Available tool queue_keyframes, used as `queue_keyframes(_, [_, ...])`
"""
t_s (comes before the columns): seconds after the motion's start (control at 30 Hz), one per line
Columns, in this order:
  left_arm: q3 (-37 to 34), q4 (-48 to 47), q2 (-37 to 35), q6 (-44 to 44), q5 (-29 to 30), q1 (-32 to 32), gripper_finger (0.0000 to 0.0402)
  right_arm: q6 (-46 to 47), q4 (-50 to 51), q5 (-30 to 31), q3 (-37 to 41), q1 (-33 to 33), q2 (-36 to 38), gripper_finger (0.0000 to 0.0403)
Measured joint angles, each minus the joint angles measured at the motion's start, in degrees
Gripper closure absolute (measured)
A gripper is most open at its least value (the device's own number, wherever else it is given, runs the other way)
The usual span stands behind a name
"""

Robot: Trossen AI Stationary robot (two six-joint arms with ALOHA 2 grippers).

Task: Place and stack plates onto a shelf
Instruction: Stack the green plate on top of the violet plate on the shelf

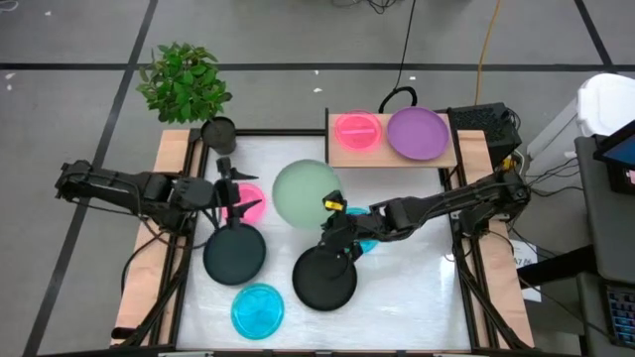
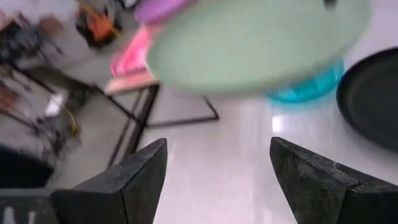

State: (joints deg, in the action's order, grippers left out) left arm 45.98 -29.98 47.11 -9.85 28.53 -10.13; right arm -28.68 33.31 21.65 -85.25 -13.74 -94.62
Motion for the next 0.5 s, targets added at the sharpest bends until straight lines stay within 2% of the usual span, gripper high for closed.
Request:
queue_keyframes(0.2, [-0.02,-4.98,2.49,6.43,0.01,0.0,0.0115,-0.77,1.97,2.31,0.0,0.33,5.52,0.0403])
queue_keyframes(0.4, [-0.02,-1.48,5.05,8.38,-0.01,0.0,0.0115,-0.69,5.84,2.94,-0.04,2.29,11.27,0.0403])
queue_keyframes(0.5, [-0.02,0.01,6.87,9.37,0.0,-0.02,0.0115,1.02,9.41,5.56,-0.04,3.8,13.41,0.0403])
